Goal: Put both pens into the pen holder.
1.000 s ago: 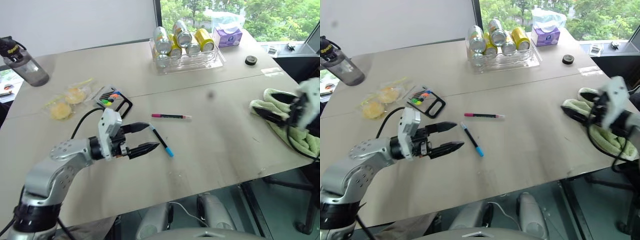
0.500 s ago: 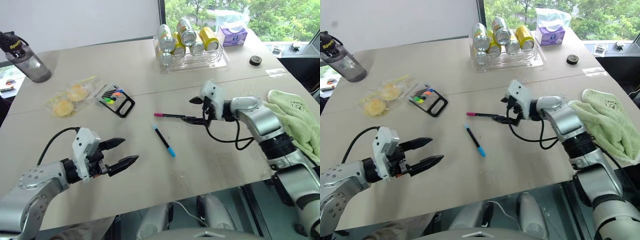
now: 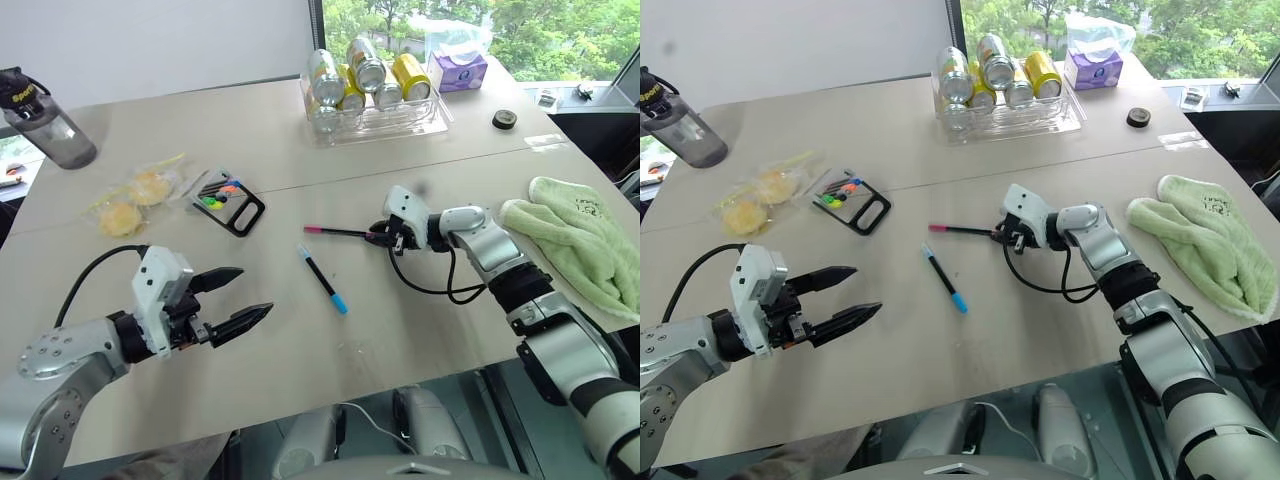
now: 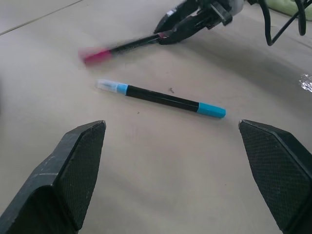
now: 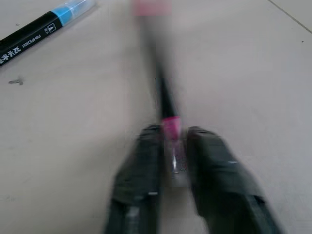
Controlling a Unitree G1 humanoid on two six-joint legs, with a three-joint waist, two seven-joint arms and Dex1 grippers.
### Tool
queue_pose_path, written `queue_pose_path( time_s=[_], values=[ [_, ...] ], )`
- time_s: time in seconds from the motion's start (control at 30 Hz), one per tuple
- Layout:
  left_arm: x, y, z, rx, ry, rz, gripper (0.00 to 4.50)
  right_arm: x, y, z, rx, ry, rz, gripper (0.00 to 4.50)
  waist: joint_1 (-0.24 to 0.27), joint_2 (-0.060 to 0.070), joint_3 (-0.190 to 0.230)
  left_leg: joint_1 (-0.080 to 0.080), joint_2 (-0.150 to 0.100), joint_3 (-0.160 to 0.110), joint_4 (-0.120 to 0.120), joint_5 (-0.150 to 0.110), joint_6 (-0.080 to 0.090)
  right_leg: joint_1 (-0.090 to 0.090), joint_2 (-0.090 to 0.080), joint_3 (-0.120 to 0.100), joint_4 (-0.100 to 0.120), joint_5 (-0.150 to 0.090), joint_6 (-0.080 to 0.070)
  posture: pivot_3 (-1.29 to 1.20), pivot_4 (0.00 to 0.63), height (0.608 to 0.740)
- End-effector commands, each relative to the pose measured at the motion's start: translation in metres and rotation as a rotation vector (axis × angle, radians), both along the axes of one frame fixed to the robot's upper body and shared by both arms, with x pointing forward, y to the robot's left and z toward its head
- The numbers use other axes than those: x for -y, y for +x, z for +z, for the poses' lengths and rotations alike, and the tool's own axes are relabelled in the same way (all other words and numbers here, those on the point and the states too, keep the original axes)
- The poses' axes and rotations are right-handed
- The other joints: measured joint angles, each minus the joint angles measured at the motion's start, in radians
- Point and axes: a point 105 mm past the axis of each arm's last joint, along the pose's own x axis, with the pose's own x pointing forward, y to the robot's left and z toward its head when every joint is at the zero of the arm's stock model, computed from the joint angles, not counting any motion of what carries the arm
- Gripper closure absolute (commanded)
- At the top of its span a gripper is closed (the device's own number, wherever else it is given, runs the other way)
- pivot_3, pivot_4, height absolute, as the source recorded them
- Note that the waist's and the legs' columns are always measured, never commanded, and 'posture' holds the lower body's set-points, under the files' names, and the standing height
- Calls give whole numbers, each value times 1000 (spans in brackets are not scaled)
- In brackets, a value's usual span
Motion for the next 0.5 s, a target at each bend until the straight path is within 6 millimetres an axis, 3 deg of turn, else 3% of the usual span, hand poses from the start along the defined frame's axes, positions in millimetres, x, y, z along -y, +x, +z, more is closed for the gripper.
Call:
queue_pose_path(
  time_s=[0.03, 0.13, 0.27, 0.37, 0.5],
  values=[
    [6, 2, 7, 18, -6, -38, 0, 14, -1, 12, 50, 33, -43, 4487, 2, 0, 0, 0, 0, 0, 0, 0, 0, 0, 0, 0, 0, 0, 0, 0, 150, 739],
    [9, 7, 10, 27, -45, -42, 0, 31, -11, 12, 55, 50, -73, 4487, 8, 0, 0, -1, 0, -1, 0, 0, 0, 0, 0, -1, 0, 0, 0, 0, 150, 739],
    [11, 33, 7, 50, -81, 100, 0, 37, -34, 35, 56, 225, -88, 4487, 7, 0, 0, -1, -1, -1, 0, 0, 0, 0, -1, -1, 0, 0, 0, 0, 150, 739],
    [24, 49, 11, 21, -241, 152, 0, 32, -48, 55, 84, 350, -70, 4487, -1, 0, 0, 0, 0, -1, 1, 0, -1, 0, 0, 0, 1, 0, 0, 0, 150, 739],
    [50, 67, 21, -24, -541, 164, 0, 10, -62, 75, 165, 477, -21, 4487, -1, -1, -1, 1, 0, 0, 3, 1, -1, 0, 0, 1, 4, 0, 0, 0, 150, 739]
  ],
)
